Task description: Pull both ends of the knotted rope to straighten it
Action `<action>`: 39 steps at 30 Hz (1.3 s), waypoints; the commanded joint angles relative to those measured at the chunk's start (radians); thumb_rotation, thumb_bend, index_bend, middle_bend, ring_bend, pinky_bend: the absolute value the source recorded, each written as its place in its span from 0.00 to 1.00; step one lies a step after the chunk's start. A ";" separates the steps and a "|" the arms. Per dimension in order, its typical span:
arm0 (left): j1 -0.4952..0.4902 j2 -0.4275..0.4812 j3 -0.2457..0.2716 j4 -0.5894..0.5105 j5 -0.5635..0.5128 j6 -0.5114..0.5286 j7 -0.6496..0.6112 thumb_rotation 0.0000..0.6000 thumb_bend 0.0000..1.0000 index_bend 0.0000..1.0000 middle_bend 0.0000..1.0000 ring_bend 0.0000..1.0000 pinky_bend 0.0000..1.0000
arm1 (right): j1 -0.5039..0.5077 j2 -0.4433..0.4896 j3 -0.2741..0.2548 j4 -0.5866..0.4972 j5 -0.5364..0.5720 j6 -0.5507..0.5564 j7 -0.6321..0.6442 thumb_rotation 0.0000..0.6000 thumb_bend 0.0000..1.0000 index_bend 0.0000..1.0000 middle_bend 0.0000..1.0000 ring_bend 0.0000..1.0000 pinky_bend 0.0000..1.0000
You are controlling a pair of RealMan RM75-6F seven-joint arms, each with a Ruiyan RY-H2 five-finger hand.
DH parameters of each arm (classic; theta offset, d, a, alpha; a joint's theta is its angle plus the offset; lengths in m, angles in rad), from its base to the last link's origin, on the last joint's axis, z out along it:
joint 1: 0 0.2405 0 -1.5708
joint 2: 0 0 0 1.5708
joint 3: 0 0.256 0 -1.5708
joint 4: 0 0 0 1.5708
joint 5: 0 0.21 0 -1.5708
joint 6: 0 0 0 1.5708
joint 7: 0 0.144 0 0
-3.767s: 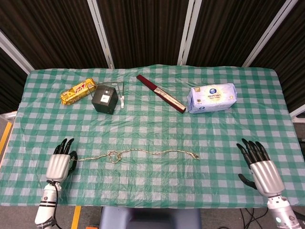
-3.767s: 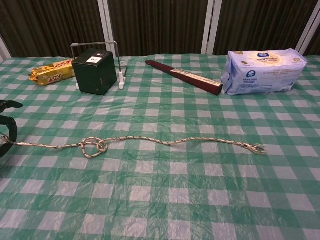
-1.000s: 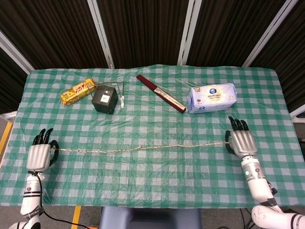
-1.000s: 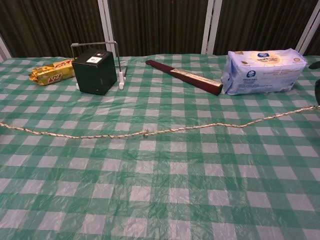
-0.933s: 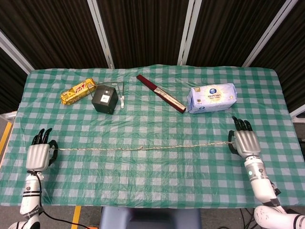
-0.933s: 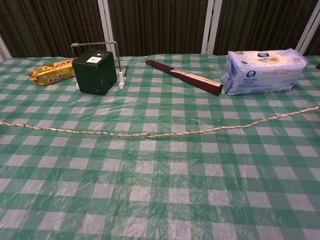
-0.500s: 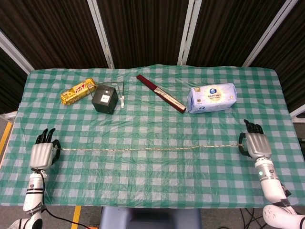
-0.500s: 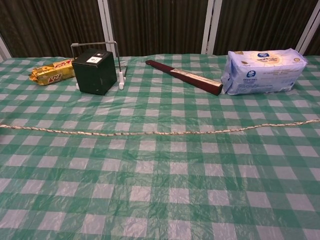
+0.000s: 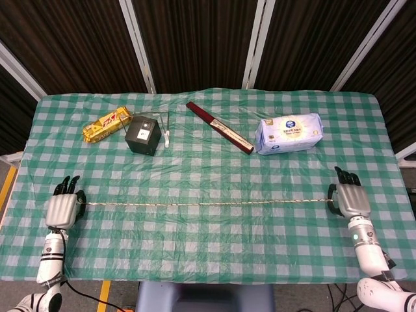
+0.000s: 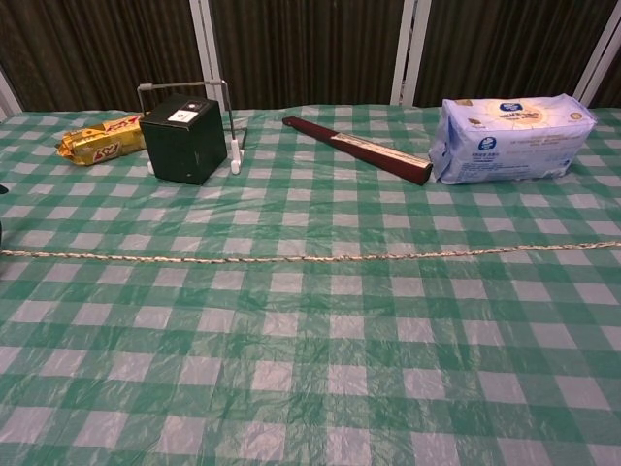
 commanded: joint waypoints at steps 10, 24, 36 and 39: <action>-0.007 -0.033 0.018 0.050 0.005 -0.027 -0.011 1.00 0.60 0.63 0.10 0.01 0.17 | 0.002 -0.043 0.000 0.046 0.003 -0.021 0.002 1.00 0.60 0.80 0.08 0.00 0.00; -0.004 -0.016 0.046 0.039 0.006 -0.079 -0.004 1.00 0.46 0.00 0.04 0.00 0.19 | 0.010 -0.041 -0.017 0.072 0.038 -0.092 -0.030 1.00 0.60 0.28 0.01 0.00 0.00; 0.024 0.119 0.055 -0.146 0.021 -0.060 -0.071 1.00 0.45 0.00 0.00 0.00 0.20 | -0.008 0.010 -0.021 0.027 0.035 -0.090 -0.001 1.00 0.58 0.06 0.00 0.00 0.00; 0.037 0.166 0.049 -0.207 0.028 -0.033 -0.106 1.00 0.44 0.00 0.00 0.00 0.20 | -0.026 0.031 -0.020 0.007 0.013 -0.069 0.031 1.00 0.57 0.04 0.00 0.00 0.00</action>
